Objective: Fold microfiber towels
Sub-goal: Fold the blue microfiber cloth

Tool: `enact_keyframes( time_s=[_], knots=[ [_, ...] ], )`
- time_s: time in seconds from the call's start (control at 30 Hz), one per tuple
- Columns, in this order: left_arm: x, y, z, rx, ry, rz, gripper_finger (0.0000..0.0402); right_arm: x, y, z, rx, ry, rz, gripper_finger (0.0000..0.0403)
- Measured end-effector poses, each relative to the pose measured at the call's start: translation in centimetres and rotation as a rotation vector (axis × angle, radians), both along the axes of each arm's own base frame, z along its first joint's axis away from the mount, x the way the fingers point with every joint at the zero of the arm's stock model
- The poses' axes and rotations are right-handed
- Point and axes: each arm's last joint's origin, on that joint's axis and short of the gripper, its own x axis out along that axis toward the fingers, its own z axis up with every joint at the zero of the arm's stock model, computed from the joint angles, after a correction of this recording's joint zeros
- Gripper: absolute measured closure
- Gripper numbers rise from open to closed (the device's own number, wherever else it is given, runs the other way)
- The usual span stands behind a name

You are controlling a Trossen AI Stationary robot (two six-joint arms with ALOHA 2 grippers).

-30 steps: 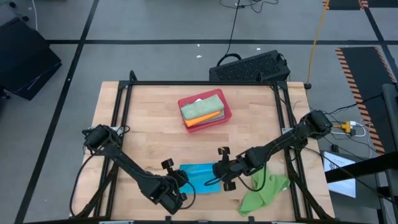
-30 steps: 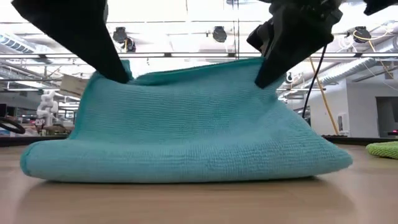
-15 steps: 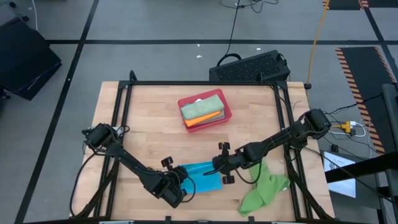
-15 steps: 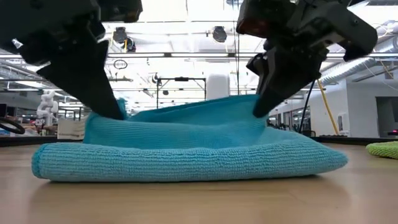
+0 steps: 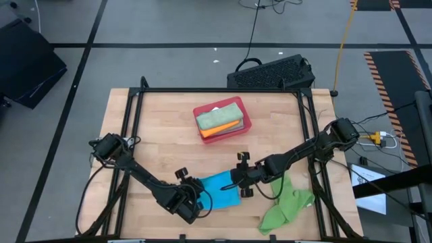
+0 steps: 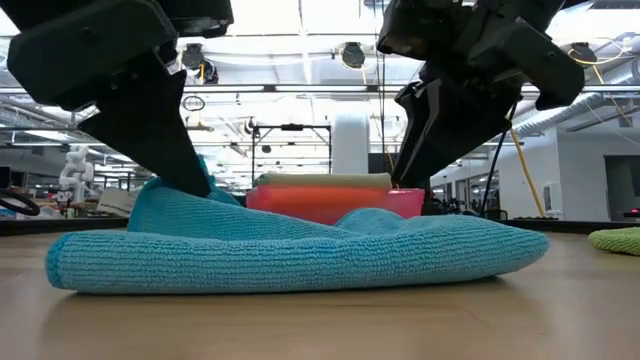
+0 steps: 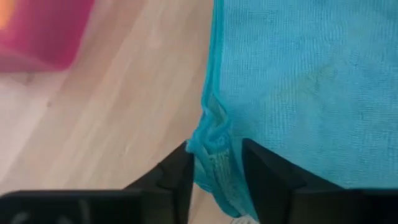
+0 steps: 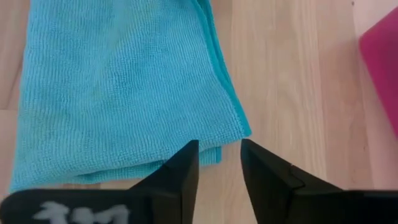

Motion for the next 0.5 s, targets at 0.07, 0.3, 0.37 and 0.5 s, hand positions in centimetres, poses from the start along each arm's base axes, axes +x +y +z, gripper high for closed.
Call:
enact_keyframes(
  time_s=[0.07,0.3,0.37,0.5],
  knots=[
    [0.1,0.2,0.3,0.025,0.016,-0.015,0.0246,-0.1,0.3,0.0,0.004,-0.002,0.009,0.0283],
    [-0.3,2.1,1.8,0.088,0.056,0.035,0.0198,0.3,1.2,0.4,0.030,-0.082,0.048,0.0285],
    [0.0,2.2,2.0,0.071,0.035,0.043,0.0192,0.6,1.3,0.2,0.032,-0.139,0.075,0.0288],
    [0.1,1.4,2.3,0.034,-0.007,0.007,0.0201,0.3,1.0,-1.2,0.103,-0.253,0.157,0.0299]
  ],
)
